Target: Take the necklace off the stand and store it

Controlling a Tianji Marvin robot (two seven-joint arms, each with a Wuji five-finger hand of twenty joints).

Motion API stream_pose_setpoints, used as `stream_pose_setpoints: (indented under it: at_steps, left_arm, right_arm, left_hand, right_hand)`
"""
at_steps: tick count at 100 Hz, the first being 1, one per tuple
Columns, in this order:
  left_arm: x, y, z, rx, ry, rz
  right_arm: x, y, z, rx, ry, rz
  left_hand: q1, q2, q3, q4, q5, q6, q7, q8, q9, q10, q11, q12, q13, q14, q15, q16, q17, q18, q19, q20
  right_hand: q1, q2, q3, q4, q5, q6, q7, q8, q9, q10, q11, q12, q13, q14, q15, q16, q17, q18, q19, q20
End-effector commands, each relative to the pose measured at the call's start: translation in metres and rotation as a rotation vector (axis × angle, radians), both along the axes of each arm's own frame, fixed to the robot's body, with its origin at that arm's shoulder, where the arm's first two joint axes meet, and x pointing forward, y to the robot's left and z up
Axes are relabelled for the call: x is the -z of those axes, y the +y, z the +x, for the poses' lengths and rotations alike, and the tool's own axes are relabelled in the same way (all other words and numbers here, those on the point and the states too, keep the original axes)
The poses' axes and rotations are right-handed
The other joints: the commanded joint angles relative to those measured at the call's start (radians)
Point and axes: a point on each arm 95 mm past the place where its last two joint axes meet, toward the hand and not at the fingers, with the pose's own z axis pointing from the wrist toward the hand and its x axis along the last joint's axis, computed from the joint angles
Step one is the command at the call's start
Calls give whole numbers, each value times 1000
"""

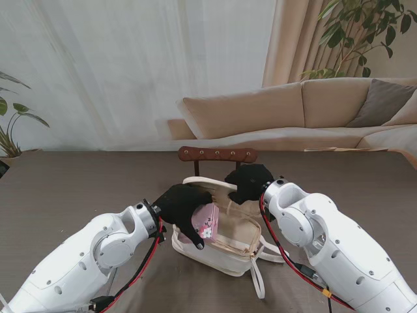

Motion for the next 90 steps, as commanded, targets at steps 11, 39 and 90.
stream_pose_setpoints:
  at_steps: [11,39,90]
  left_arm:
    - [-1,-4,4,1,-5,-3]
    - [-7,-13,10,16,-46,-21]
    - [-7,-24,19,48,-110,9]
  right_arm:
    - [9,1,3,42,13,44]
    - [6,3,3,79,32,139]
    - [6,3,-2,71,134,216]
  left_hand:
    - [485,179,544,81,94,-201,442,68,55,-87,65,28,35,8,57,19,-18,-58,4,11]
    - [483,182,544,80,93,-204,442,70,54,-87,65,29,36,8,60,21,-19,-56,8,13]
    - [481,180,550,84,94,-229,441,71,41,-100,63,32,20,-9,65,27,-28,-67,6,11]
  right_hand:
    - [45,-36,97,-48,53,82,71,109,133,2,112,89,22,-52,305,90,271,-8,117,-6]
    - [44,-54,137,-59,97,149,61,151,197,11,152,139,21,-61,454,148,377,19,154,4]
    - [39,-64,148,-55,113,153,48,154,198,22,167,137,20,-47,466,154,383,30,157,15]
